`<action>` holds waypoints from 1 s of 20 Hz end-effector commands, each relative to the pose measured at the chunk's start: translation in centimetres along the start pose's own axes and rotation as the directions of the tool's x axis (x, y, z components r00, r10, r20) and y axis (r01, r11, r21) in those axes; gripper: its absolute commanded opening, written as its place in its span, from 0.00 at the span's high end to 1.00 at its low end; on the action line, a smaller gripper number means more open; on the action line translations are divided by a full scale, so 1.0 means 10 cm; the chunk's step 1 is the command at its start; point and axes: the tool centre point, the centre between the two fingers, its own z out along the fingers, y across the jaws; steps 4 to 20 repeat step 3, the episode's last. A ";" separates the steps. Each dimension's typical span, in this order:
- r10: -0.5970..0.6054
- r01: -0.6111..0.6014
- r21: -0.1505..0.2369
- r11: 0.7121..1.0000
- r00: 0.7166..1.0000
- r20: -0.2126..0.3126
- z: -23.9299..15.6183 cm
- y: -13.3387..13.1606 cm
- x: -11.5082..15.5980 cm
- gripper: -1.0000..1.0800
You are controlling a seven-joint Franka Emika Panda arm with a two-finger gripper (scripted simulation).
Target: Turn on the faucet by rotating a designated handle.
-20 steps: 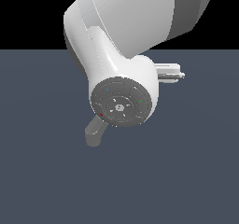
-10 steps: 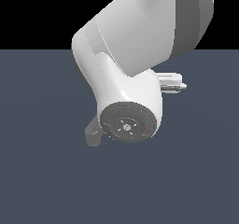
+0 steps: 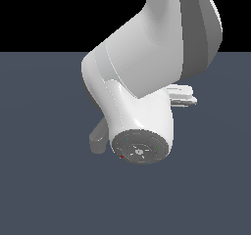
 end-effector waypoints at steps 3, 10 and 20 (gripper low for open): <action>-0.009 0.009 0.008 1.000 1.000 -0.014 0.02 -0.09 0.16 1.00; -0.009 0.009 0.008 1.000 1.000 -0.014 0.02 -0.09 0.16 1.00; -0.009 0.009 0.008 1.000 1.000 -0.014 0.02 -0.09 0.16 1.00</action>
